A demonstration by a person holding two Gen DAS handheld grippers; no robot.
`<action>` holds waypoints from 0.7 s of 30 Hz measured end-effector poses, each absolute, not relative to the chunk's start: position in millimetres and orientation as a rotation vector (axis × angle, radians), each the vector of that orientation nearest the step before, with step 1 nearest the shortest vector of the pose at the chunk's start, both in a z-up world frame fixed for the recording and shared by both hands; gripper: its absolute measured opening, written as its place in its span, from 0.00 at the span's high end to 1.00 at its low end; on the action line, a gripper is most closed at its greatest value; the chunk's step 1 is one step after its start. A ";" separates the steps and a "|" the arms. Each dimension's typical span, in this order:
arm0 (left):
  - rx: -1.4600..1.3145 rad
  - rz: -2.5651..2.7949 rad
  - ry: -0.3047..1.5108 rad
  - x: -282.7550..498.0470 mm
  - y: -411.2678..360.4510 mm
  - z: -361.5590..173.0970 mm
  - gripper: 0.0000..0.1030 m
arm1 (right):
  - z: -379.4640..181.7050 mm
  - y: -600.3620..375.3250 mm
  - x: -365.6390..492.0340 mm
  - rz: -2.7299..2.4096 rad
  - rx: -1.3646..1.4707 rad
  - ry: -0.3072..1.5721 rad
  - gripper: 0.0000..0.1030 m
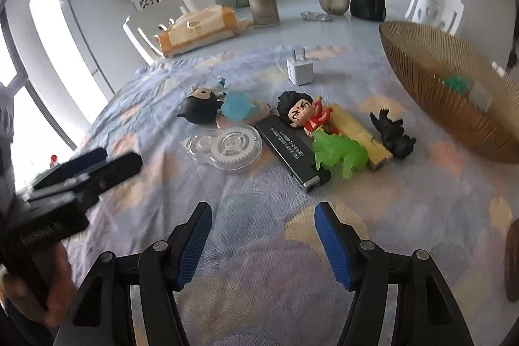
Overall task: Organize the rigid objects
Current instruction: 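Move both tools back over the remaining toys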
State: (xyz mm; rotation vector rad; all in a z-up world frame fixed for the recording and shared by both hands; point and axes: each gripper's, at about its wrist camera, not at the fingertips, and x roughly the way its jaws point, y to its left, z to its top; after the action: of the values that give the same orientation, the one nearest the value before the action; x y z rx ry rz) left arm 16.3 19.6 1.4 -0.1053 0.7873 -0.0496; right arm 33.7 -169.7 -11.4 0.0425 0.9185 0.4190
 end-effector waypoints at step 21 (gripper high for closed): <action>-0.084 -0.055 0.825 20.1 19.8 -2.0 0.18 | -8.3 -206.6 37.4 0.379 0.220 0.894 0.19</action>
State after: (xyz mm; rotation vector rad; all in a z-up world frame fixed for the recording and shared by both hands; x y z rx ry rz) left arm 20.1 19.8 -2.0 -0.0841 0.8249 -0.0548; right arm 37.4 -206.6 -8.3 0.2198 0.8943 0.3789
